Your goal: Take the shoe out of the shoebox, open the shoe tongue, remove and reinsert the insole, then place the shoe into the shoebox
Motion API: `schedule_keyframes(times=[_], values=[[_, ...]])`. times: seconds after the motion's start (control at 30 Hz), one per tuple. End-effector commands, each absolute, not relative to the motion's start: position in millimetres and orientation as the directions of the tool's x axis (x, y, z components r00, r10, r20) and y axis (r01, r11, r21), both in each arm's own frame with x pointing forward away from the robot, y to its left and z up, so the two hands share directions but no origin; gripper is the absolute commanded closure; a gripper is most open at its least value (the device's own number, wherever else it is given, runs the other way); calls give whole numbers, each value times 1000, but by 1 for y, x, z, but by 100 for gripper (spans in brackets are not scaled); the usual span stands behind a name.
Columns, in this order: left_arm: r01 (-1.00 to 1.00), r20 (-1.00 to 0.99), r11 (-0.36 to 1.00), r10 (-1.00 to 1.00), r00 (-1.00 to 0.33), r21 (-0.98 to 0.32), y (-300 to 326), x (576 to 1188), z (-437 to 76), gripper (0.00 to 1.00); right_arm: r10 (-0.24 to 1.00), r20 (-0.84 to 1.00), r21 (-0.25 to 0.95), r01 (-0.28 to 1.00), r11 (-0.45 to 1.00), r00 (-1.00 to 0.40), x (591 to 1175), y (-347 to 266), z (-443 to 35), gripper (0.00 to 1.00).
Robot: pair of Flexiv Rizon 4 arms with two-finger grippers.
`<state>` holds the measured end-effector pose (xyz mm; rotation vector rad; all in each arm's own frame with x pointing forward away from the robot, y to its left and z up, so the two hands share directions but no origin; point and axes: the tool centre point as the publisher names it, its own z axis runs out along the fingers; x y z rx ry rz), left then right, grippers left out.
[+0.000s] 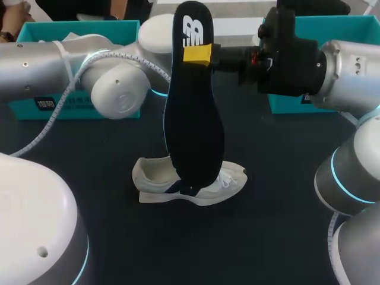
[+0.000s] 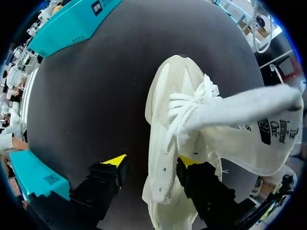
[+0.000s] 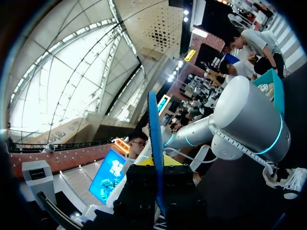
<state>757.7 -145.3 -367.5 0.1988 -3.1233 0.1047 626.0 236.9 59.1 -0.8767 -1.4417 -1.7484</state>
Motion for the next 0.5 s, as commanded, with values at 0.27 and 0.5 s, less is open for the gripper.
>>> schedule_keyframes(times=[0.27, 0.5], values=[[-104, 35, 993, -102, -994, -57, -138, 758, -369, 65, -94, 844, 514, 846, -143, -528, 626, 241, 59, 100], [-84, 41, 995, -82, -996, -60, -144, 755, -367, 66, -94, 844, 514, 846, -143, -528, 626, 241, 59, 100]])
